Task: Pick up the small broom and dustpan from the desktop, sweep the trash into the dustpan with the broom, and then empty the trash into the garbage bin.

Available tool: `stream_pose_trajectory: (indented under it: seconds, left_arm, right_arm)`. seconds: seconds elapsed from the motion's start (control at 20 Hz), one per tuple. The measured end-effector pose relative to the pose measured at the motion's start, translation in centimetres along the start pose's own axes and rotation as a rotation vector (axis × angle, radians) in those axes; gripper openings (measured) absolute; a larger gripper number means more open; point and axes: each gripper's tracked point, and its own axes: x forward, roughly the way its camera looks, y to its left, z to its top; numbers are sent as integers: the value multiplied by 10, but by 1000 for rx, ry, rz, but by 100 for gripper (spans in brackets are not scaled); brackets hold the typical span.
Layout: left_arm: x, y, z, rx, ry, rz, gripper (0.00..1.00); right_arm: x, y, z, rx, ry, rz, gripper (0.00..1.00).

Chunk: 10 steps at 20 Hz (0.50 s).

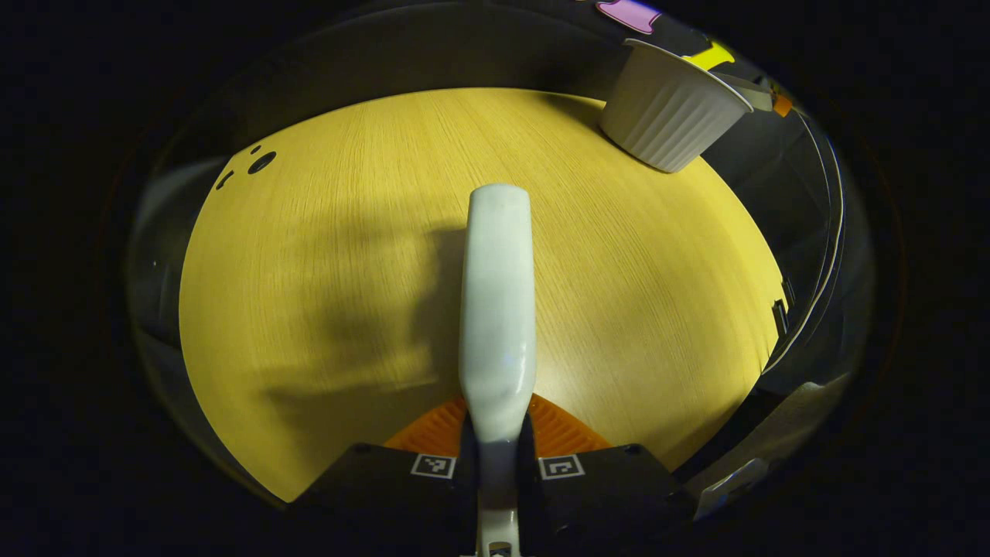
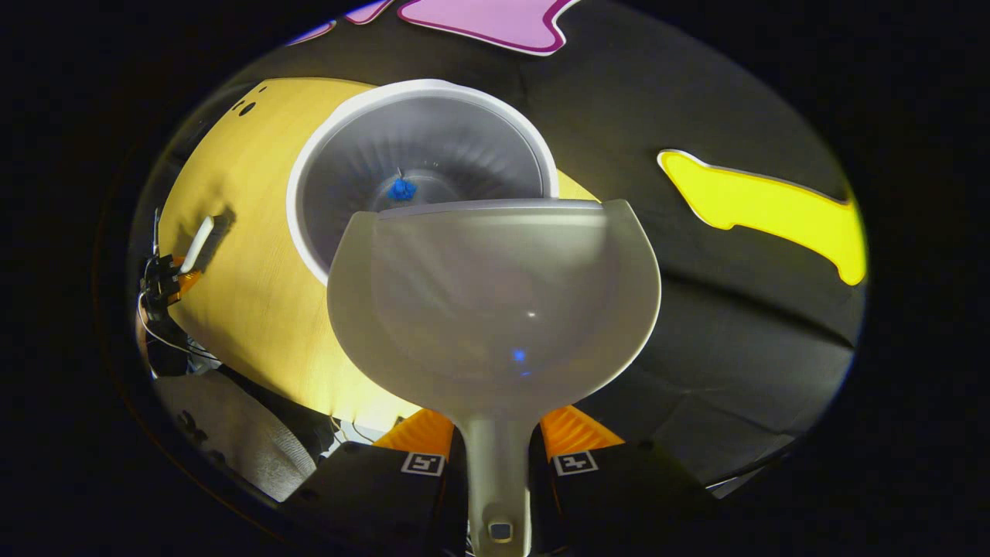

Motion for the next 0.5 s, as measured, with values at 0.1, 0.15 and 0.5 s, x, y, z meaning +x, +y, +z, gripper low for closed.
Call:
stream_pose_trajectory:
  seconds: [0.1, 0.15, 0.5]
  left_arm:
    - [0, 0, 0, 1, -3, 6, 25]
    - [0, -1, 0, 3, -1, 8, 25]
    - [-1, -5, -1, 14, 4, 32, 25]
  right_arm:
    - [-14, 2, -3, 36, -62, 20, 36]
    - [-20, 2, -4, 68, -106, 33, 36]
    - [-93, 35, -44, 171, -407, 112, 36]
